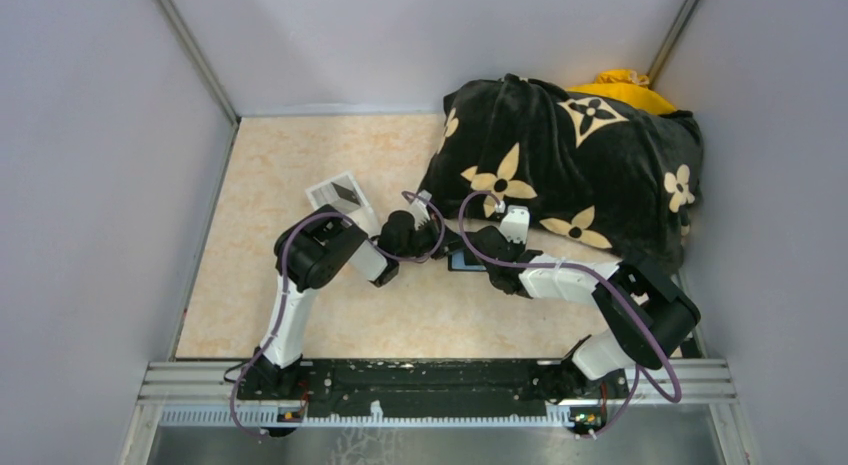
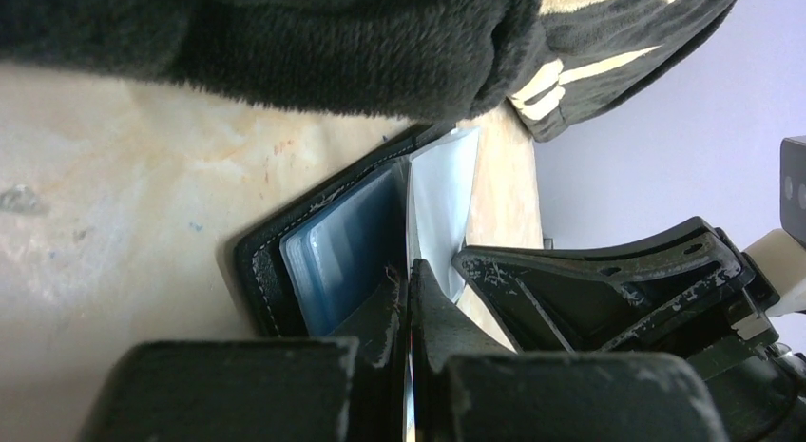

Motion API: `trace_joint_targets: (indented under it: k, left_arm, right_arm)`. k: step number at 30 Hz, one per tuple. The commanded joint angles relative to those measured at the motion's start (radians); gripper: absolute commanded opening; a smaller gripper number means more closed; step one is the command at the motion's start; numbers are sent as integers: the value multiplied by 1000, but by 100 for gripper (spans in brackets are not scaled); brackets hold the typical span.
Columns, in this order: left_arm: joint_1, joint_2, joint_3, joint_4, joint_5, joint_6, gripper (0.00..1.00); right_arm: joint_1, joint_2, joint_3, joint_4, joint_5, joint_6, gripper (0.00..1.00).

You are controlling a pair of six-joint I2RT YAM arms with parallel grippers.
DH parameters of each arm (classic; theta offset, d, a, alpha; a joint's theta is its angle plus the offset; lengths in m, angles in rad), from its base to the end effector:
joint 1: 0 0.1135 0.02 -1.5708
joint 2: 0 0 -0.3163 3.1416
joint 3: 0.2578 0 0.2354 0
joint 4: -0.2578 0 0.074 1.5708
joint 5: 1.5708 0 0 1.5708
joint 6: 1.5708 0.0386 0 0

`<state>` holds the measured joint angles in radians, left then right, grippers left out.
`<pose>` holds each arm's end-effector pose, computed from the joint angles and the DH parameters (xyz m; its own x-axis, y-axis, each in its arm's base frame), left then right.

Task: Put the credit cards into the card holder
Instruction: Insert the credit card into the card holder.

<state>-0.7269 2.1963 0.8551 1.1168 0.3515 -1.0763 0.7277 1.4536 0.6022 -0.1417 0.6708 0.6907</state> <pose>0.3072 -0.2910 0.1374 -0.8489 -0.3510 -0.3953 0.2688 0.3572 -0.8945 0.1915 0.1384 0.2086 -0.6526 0.0870 -0.7527 0.1923 0.9799 -0.0535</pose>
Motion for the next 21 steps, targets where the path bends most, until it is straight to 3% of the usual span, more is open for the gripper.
trace_joint_targets:
  k: [1,21]
  left_arm:
    - [2,27,41,-21,-4,74,0]
    - [61,-37,77,-286,21,254,0]
  right_arm:
    - [-15,30,-20,-12,-108,15,0]
    - [-14,43,-4,-15,-106,3,0]
